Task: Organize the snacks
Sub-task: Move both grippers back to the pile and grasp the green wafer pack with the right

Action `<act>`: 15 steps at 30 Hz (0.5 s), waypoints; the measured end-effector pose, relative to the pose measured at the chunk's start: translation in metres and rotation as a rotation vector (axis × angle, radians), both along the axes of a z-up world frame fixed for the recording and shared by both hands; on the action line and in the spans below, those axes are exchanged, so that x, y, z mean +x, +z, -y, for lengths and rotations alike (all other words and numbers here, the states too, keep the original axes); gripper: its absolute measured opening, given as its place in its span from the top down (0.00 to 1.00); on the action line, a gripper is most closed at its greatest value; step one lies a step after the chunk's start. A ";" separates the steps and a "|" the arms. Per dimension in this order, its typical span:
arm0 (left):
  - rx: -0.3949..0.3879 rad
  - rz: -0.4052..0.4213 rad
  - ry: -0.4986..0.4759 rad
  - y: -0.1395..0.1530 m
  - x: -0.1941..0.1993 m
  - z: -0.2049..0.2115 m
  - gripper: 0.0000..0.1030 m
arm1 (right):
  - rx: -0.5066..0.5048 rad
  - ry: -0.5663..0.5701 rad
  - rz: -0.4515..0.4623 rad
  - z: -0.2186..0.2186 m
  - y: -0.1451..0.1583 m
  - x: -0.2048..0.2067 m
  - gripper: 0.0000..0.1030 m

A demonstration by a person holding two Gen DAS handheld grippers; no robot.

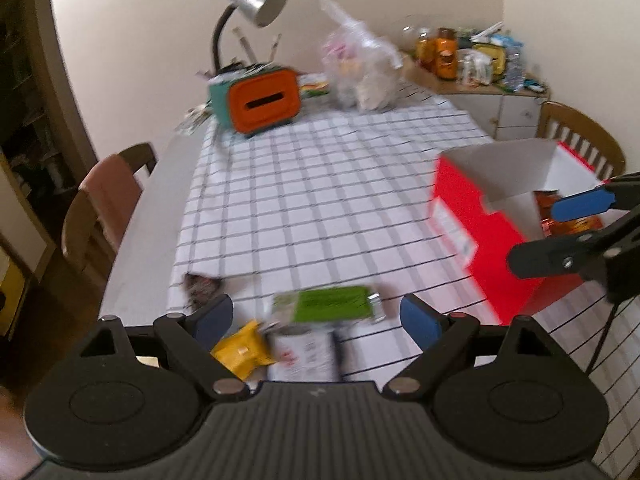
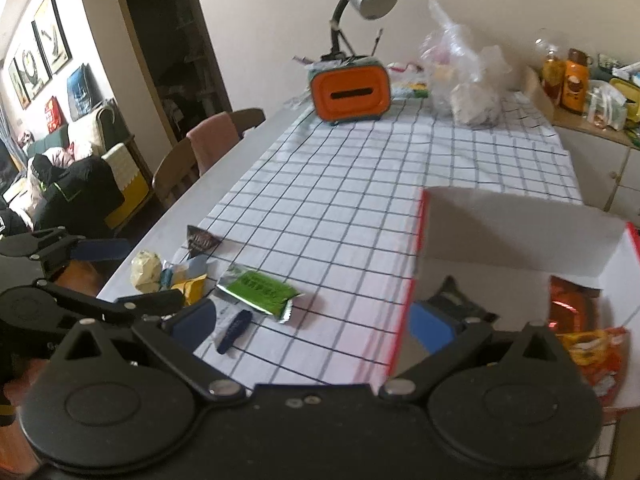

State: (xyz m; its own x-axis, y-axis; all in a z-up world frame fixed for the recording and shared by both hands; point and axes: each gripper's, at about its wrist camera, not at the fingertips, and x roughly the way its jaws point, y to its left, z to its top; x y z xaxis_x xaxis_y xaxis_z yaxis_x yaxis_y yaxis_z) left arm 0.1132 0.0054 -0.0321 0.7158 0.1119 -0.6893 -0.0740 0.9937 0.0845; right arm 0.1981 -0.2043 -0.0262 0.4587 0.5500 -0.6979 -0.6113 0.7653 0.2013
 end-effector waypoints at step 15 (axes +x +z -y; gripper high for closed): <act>-0.049 -0.096 0.150 -0.050 -0.004 -0.131 0.12 | -0.141 0.136 -0.001 -0.109 -0.056 0.025 0.03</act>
